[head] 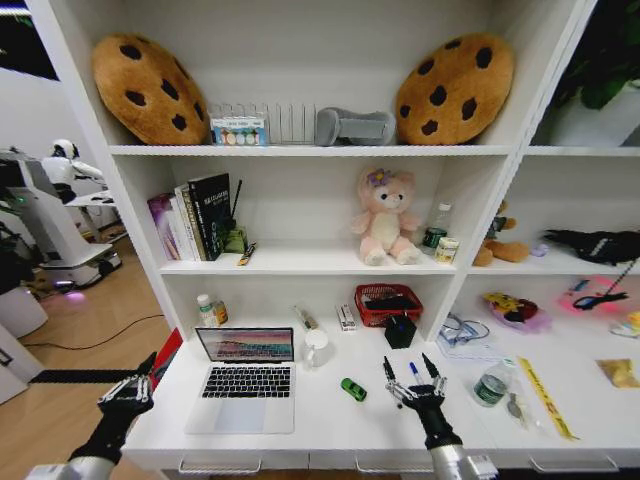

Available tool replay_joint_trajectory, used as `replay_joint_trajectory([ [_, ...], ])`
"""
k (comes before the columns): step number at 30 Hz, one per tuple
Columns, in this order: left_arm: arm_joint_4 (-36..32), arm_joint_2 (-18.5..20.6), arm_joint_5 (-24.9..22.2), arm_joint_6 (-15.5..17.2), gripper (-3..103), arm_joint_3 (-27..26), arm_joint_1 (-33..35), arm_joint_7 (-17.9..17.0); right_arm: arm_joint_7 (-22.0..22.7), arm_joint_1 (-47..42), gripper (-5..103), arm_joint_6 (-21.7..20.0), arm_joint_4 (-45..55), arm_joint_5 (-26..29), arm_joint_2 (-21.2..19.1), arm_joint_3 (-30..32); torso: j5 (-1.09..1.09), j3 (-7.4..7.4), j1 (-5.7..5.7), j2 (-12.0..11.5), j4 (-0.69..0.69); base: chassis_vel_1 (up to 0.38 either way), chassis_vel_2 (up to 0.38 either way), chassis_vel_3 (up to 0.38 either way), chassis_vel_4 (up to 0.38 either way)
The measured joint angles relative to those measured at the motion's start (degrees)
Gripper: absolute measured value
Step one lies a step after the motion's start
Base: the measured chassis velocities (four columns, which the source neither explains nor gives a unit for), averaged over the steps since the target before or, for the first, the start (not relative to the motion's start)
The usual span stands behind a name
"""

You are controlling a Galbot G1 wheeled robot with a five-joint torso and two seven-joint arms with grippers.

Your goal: Organize the objects on the table.

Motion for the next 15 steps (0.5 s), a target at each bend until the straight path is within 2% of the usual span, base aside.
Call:
replay_joint_trajectory([
  [1, 0.0, 0.0, 0.0, 0.0, 0, 0.0, 0.0, 0.0, 0.0, 0.0, 100, 0.0, 0.0, 0.0, 0.0, 0.0, 0.00, 0.00, 0.00, 0.0, 0.00, 0.000, 0.000, 0.000, 0.000],
  [6, 3.5, 8.7, -2.7, 2.2, 0, 0.9, -2.3, -1.1, -1.1, -0.1, 100, 0.3, -0.7, 0.0, 0.2, 0.2, 0.00, 0.00, 0.00, 0.0, -0.02, 0.000, 0.000, 0.000, 0.000],
  [7, 3.5, 8.7, -2.7, 2.2, 0, 0.9, -2.3, -1.1, -1.1, -0.1, 100, 0.3, -0.7, 0.0, 0.2, 0.2, 0.00, 0.00, 0.00, 0.0, -0.02, 0.000, 0.000, 0.000, 0.000],
  [9, 5.9, 12.8, -4.0, 2.4, 0, 2.5, -4.4, -1.2, -1.4, -0.5, 100, 0.5, -0.7, 0.0, 0.5, 1.0, 0.00, 0.00, 0.00, 0.0, -0.02, 0.000, 0.000, 0.000, 0.000],
  [10, 5.9, 12.8, -4.0, 2.4, 0, 2.5, -4.4, -1.2, -1.4, -0.5, 100, 0.5, -0.7, 0.0, 0.5, 1.0, 0.00, 0.00, 0.00, 0.0, -0.02, 0.000, 0.000, 0.000, 0.000],
  [13, 9.0, 18.3, -5.5, 2.4, 0, 4.3, -7.7, -1.2, -1.8, -1.0, 100, 0.8, -0.9, -0.2, 0.8, 2.2, -0.02, 0.00, 0.00, 0.0, -0.01, 0.000, 0.000, 0.000, 0.000],
  [14, 10.6, 22.3, -6.7, 2.5, 0, 5.6, -10.7, -1.1, -2.1, -1.3, 100, 1.1, -1.1, -0.5, 1.0, 3.2, -0.02, 0.01, 0.00, 0.0, -0.01, 0.000, 0.000, 0.000, 0.000],
  [15, 10.6, 22.3, -6.7, 2.5, 0, 5.6, -10.7, -1.1, -2.1, -1.3, 100, 1.1, -1.1, -0.5, 1.0, 3.2, -0.02, 0.01, 0.00, 0.0, -0.01, 0.000, 0.000, 0.000, 0.000],
])
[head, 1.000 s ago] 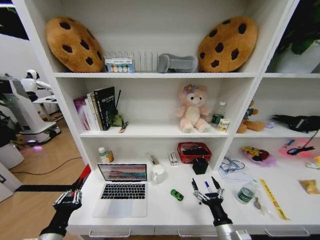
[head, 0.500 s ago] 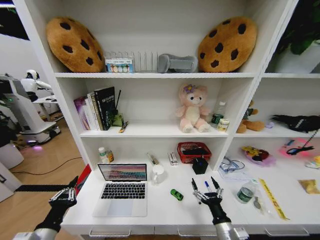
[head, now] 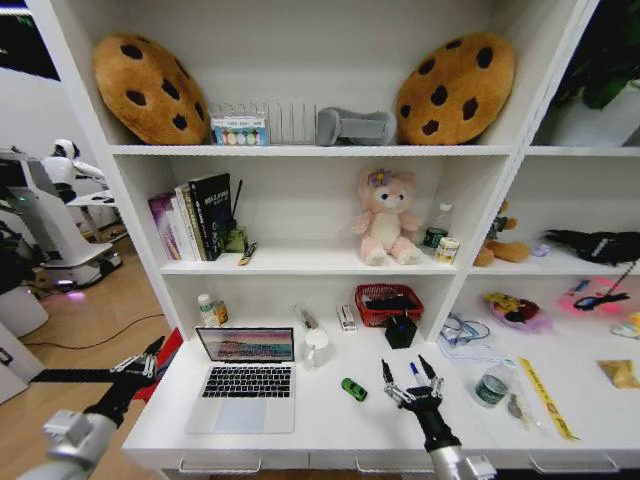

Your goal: Organize the objects on the table.

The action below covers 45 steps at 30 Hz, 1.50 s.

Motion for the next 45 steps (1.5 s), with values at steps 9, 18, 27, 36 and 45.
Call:
replay_joint_trajectory([
  [9, 4.3, 16.4, -4.8, 2.7, 0, 8.1, -11.5, 4.4, -0.8, -1.4, 100, 1.1, 0.1, -0.4, 2.4, 4.3, 0.02, 0.00, 0.00, 0.0, -0.02, 0.000, 0.000, 0.000, 0.000],
  [18, 5.0, 23.8, -3.8, 4.5, 0, 18.0, -17.9, 11.4, -1.6, -2.2, 100, 3.1, -1.1, -0.3, 3.1, 7.4, 0.02, 0.00, 0.00, 0.0, -0.01, 0.000, 0.000, 0.000, 0.000],
  [27, 6.4, 25.8, -2.0, 5.1, 0, 28.4, -29.2, 13.9, -1.3, -1.5, 100, 1.7, -0.6, -0.7, 3.2, 6.6, 0.02, 0.00, 0.00, 0.0, -0.03, 0.000, 0.000, 0.000, 0.000],
  [36, 6.9, 30.0, 0.9, 5.8, 0, 28.1, -28.8, 20.5, -1.2, -1.5, 100, 1.7, -0.5, -1.1, 4.4, 6.4, 0.02, -0.01, -0.01, 0.0, 0.00, 0.000, 0.000, 0.000, 0.000],
  [45, 7.4, 32.7, 1.4, 5.5, 0, 30.7, -33.2, 24.2, -1.2, -1.9, 100, 2.4, -0.6, -1.9, 6.1, 6.3, 0.02, -0.01, -0.01, 0.0, -0.03, 0.000, 0.000, 0.000, 0.000],
])
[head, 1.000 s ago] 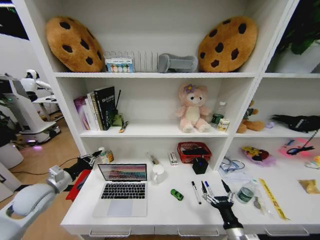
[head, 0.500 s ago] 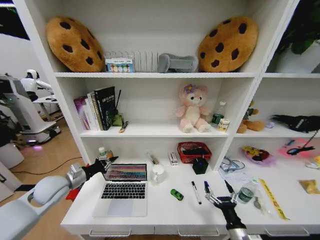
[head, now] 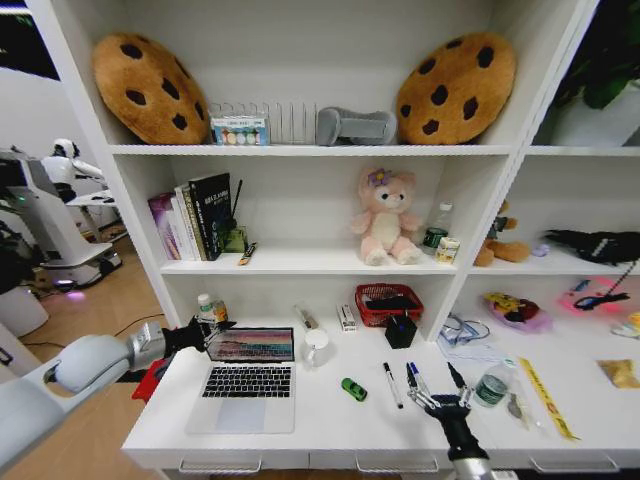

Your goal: Organize the objects on the table.

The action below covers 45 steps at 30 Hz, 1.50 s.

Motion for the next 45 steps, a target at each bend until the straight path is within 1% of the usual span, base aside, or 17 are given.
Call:
replay_joint_trajectory([
  [3, 0.4, 0.1, 0.4, 0.0, 0, 4.3, -4.6, 0.3, 0.0, -0.2, 100, 0.5, 0.0, 0.0, 0.2, 0.7, 0.00, 0.00, 0.00, 0.0, 0.01, 0.000, 0.000, 0.000, 0.000],
  [4, 0.4, 0.1, 0.4, 0.0, 0, 4.3, -4.6, 0.3, 0.0, -0.2, 100, 0.5, 0.0, 0.0, 0.2, 0.7, 0.00, 0.00, 0.00, 0.0, 0.01, 0.000, 0.000, 0.000, 0.000],
  [10, 2.4, -1.5, 2.0, 0.2, 0, 15.9, -14.8, 0.8, 0.0, -0.5, 100, 1.2, 0.0, 0.5, 0.5, 2.3, 0.00, 0.00, 0.00, 0.0, 0.00, 0.000, 0.000, 0.000, 0.000],
  [16, 3.5, -2.2, 2.7, 0.2, 0, 20.3, -19.3, 1.4, 0.0, -0.9, 100, 1.7, -0.1, 0.8, 0.9, 2.9, 0.00, 0.00, 0.00, 0.0, 0.00, 0.000, 0.000, 0.000, 0.000],
  [19, 3.8, -2.0, 3.0, 0.0, 0, 21.4, -20.5, 4.0, 0.0, -1.0, 100, 2.4, -0.5, 1.1, 1.3, 3.6, 0.00, 0.00, 0.00, 0.0, 0.01, 0.000, 0.000, 0.000, 0.000],
  [21, 3.7, -1.7, 3.0, 0.0, 0, 21.4, -20.5, 5.2, -0.1, -1.0, 100, 2.5, -0.6, 1.1, 1.4, 3.8, -0.01, 0.00, 0.00, 0.0, 0.00, 0.000, 0.000, 0.000, 0.000],
  [22, 2.7, 0.0, 3.1, 0.5, 0, 20.5, -19.4, 9.6, -0.1, -1.1, 100, 2.8, -0.7, 1.4, 1.6, 4.2, 0.00, 0.00, 0.00, 0.0, -0.01, 0.000, 0.000, 0.000, 0.000],
  [23, 2.0, 1.0, 3.3, 0.7, 0, 19.5, -18.2, 12.2, -0.1, -1.2, 100, 2.8, -0.8, 1.7, 1.7, 4.4, 0.00, 0.00, 0.01, 0.0, 0.00, 0.000, 0.000, 0.000, 0.000],
  [24, 2.0, 1.0, 3.3, 0.7, 0, 19.5, -18.2, 12.2, -0.1, -1.2, 100, 2.8, -0.8, 1.7, 1.7, 4.4, 0.00, 0.00, 0.01, 0.0, 0.00, 0.000, 0.000, 0.000, 0.000],
  [26, -0.1, 3.8, 5.1, 0.9, 0, 13.6, -12.0, 19.5, -0.2, -1.3, 100, 3.0, -1.1, 2.9, 2.2, 5.4, 0.00, 0.00, 0.00, 0.0, 0.05, 0.000, 0.000, 0.000, 0.000],
  [29, -0.9, 4.8, 5.6, 0.8, 0, 11.8, -10.0, 21.3, -0.2, -1.3, 100, 3.1, -1.3, 3.2, 2.3, 5.6, 0.01, -0.01, 0.00, 0.0, 0.05, 0.000, 0.000, 0.000, 0.000],
  [30, -2.3, 5.9, 5.6, 0.6, 0, 10.2, -7.6, 23.4, -0.2, -1.4, 100, 3.4, -1.9, 3.8, 2.4, 6.1, 0.01, -0.01, 0.00, 0.0, 0.03, 0.000, 0.000, 0.000, 0.000],
  [35, -3.7, 6.8, 5.9, 0.5, 0, 11.6, -5.9, 24.3, -0.2, -1.2, 100, 3.5, -2.5, 4.0, 2.4, 6.3, 0.02, -0.01, 0.00, 0.0, -0.01, 0.000, 0.000, 0.000, 0.000],
  [37, -3.9, 4.9, 9.8, 0.5, 0, 17.8, -5.2, 23.2, -0.2, -1.3, 100, 3.7, -2.3, 4.0, 3.0, 6.2, -0.02, 0.00, 0.00, 0.0, 0.01, 0.000, 0.000, 0.000, 0.000],
  [38, -3.9, 4.9, 9.8, 0.5, 0, 17.8, -5.2, 23.2, -0.2, -1.3, 100, 3.7, -2.3, 4.0, 3.0, 6.2, -0.02, 0.00, 0.00, 0.0, 0.01, 0.000, 0.000, 0.000, 0.000],
  [40, -3.9, 3.5, 12.2, -0.2, 0, 21.7, -3.7, 21.8, -0.3, -2.1, 100, 4.5, -2.1, 3.9, 3.7, 6.4, -0.02, 0.00, 0.00, 0.0, 0.01, 0.000, 0.000, 0.000, 0.000],
  [45, -4.7, 3.8, 11.4, -2.3, 0, 21.0, -2.9, 23.0, -0.4, -2.7, 100, 5.1, -2.3, 3.9, 3.8, 7.1, -0.03, 0.00, 0.00, 0.0, 0.02, 0.000, 0.000, 0.000, 0.000],
])
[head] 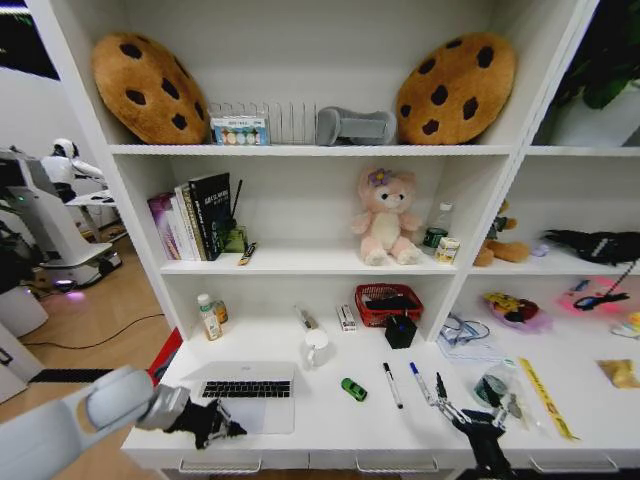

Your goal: Organize the objects on the table.

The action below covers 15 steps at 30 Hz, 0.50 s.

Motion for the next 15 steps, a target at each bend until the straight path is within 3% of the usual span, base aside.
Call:
replay_joint_trajectory([
  [2, -1.3, 1.7, -4.2, -1.7, 0, -3.7, -0.3, 2.5, 0.0, 0.0, 100, 0.2, -0.2, 0.2, -0.2, 0.5, 0.04, 0.00, 0.00, 0.0, -0.01, 0.000, 0.000, 0.000, 0.000],
  [4, -1.8, 2.1, -5.5, -1.9, 0, -4.7, -0.4, 3.0, 0.0, 0.1, 100, 0.2, -0.2, 0.3, -0.2, 0.6, 0.04, 0.00, 0.00, 0.0, -0.01, 0.000, 0.000, 0.000, 0.000],
  [5, -3.5, 3.4, -10.0, -2.0, 0, -8.5, -0.6, 4.0, 0.0, 0.3, 100, 0.0, -0.2, 0.5, -0.4, 0.7, 0.04, 0.00, 0.00, 0.0, -0.01, 0.000, 0.000, 0.000, 0.000],
  [12, -5.3, 3.9, -15.0, -1.1, 0, -12.6, -0.7, 3.2, 0.0, 0.5, 100, -0.1, -0.2, 0.5, -0.4, 0.7, 0.04, 0.00, 0.00, 0.0, -0.01, 0.000, 0.000, 0.000, 0.000],
  [15, -5.9, 3.7, -18.3, 0.1, 0, -14.4, -0.8, 0.0, 0.0, 0.6, 100, -0.2, -0.2, 0.4, -0.4, 0.5, 0.05, 0.00, 0.00, 0.0, -0.01, 0.000, 0.000, 0.000, 0.000],
])
